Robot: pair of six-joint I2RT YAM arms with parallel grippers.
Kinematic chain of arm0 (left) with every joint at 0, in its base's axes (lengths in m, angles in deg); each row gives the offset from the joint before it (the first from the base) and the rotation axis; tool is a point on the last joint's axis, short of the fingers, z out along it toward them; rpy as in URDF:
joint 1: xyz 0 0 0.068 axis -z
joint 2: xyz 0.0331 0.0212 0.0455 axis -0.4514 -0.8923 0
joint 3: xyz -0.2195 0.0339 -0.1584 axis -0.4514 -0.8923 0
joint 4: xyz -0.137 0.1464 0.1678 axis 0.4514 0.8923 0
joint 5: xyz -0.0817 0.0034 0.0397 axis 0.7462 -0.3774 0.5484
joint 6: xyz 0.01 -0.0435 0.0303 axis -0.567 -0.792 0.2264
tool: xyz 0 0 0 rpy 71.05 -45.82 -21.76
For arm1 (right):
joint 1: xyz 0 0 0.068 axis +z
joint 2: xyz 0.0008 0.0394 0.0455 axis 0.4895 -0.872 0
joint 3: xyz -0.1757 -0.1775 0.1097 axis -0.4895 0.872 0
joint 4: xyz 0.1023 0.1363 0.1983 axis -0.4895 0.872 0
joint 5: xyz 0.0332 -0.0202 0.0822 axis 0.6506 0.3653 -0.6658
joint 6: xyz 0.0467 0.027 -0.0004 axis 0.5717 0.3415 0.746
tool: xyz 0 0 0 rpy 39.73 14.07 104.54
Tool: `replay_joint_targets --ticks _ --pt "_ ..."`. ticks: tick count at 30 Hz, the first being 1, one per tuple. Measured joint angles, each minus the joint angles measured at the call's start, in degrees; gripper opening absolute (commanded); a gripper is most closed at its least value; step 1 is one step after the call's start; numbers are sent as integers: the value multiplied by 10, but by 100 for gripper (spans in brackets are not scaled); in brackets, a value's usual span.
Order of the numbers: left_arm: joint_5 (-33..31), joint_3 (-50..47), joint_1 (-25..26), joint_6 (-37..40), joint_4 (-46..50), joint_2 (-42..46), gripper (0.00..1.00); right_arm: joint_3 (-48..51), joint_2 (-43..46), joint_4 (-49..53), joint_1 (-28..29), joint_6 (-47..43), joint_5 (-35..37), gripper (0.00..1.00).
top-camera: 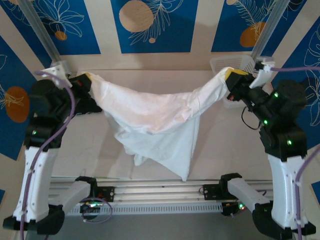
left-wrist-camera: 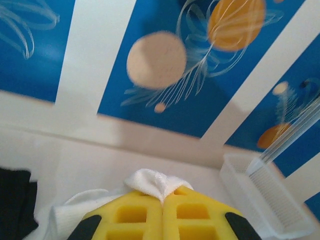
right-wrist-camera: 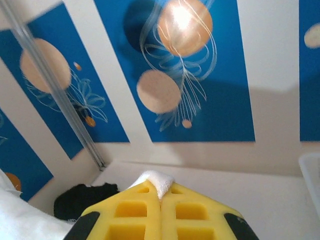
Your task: Fold the inside-out t-shirt
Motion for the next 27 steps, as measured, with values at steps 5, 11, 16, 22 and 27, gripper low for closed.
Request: replay_joint_targets --ticks 5,11,16,22,27 --pt "21 -10 0 0 16 38 0 10 31 16 0 -10 17 0" --pt "69 14 0 -20 -39 157 0 -5 129 -15 -1 -10 14 0" --pt "90 61 0 -33 -92 181 0 -26 165 -48 -1 -10 14 0" --pt "58 62 0 -27 -100 149 0 -19 161 -91 -1 -14 35 0" --pt "-18 55 0 5 -121 22 0 -2 79 -168 -2 -42 85 0"
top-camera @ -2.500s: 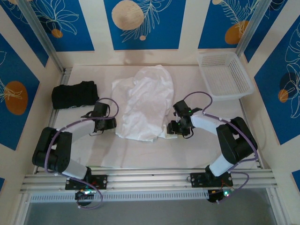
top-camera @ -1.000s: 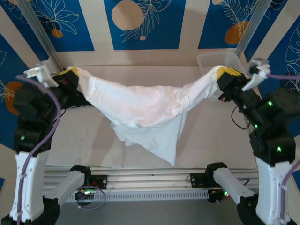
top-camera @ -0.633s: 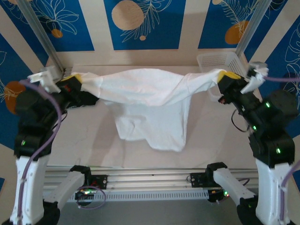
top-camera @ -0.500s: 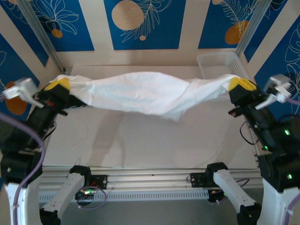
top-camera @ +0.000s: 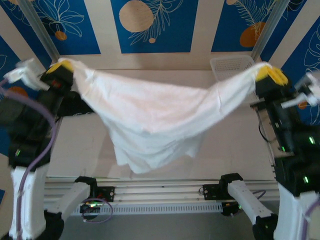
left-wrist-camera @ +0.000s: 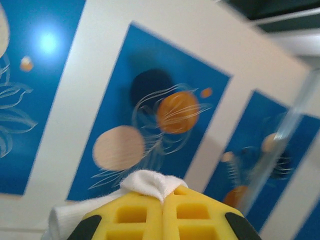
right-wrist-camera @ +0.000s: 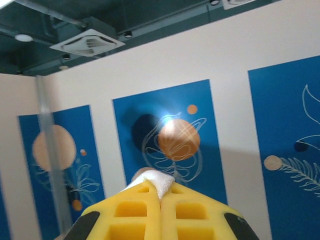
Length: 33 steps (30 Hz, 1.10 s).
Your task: Fold the inside-out t-shirt
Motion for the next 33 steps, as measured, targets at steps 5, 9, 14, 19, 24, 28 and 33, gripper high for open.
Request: replay_joint_targets --ticks 5,9,14,19,24,28,33 --pt "-54 -8 -4 17 -66 -237 5 17 -218 -91 -31 0 29 2" --pt "-72 87 -17 17 -31 -506 56 -50 -491 -85 -54 28 45 30" --pt "-45 117 -38 10 36 -675 76 -80 -719 4 -55 36 54 45" --pt "-6 -90 -36 -6 14 -548 81 22 -676 63 -48 29 33 55" --pt "15 -295 7 -21 -51 -323 82 144 -536 87 -17 35 5 57" --pt "22 -415 69 -27 -72 -229 82 244 -483 107 24 53 -23 58" --pt "29 -543 135 -51 -50 -183 80 353 -479 163 82 90 -30 58"
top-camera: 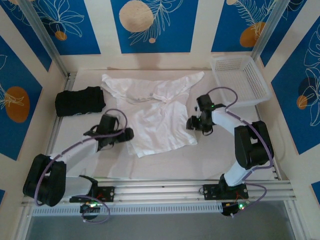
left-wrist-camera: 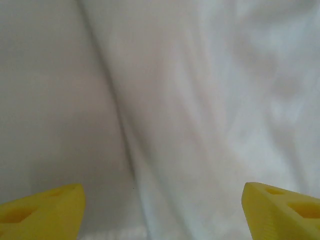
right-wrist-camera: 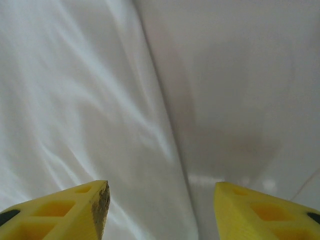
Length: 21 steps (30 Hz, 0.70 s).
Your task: Fold the inside-out t-shirt
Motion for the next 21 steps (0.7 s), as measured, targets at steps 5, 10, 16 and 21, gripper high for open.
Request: replay_joint_targets --ticks 5,10,16,21 --pt "2 -24 46 -16 6 3 74 24 0 26 29 28 9 58" --pt "-1 -32 74 -32 -3 -8 60 35 0 25 30 48 10 55" --pt "-31 -53 89 -52 -27 -13 41 43 3 19 31 59 20 43" --pt "-49 -66 89 -62 -40 -7 27 45 3 20 30 66 31 34"
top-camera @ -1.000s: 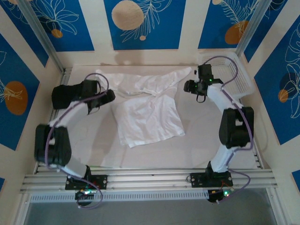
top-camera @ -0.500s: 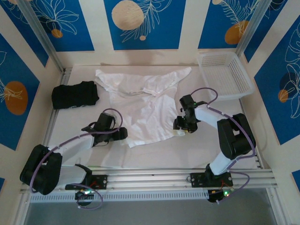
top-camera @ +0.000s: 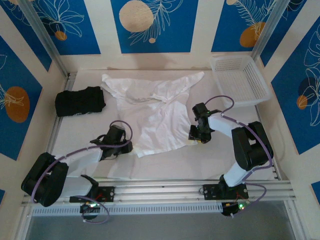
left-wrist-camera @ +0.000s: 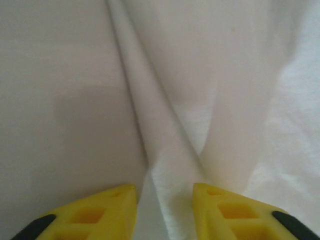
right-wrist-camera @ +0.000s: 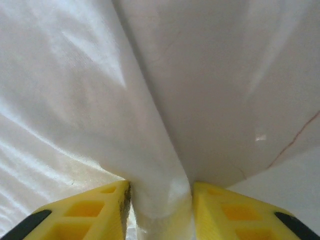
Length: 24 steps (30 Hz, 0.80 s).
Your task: Fold the inside-out t-shirt
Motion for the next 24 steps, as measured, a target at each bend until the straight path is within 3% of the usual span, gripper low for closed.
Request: replay_joint_targets --ticks 5,11,17,24 --pt "-10 -6 0 0 -9 -4 18 2 0 1 -3 1 6 27" --pt "-1 -12 1 -16 -43 -15 0 6 3 -10 -5 3 0 15" --pt "28 -26 15 -25 -66 8 0 13 26 -38 -2 4 -21 4" --pt "22 -29 23 -25 7 179 0 14 137 -37 -3 1 -32 0"
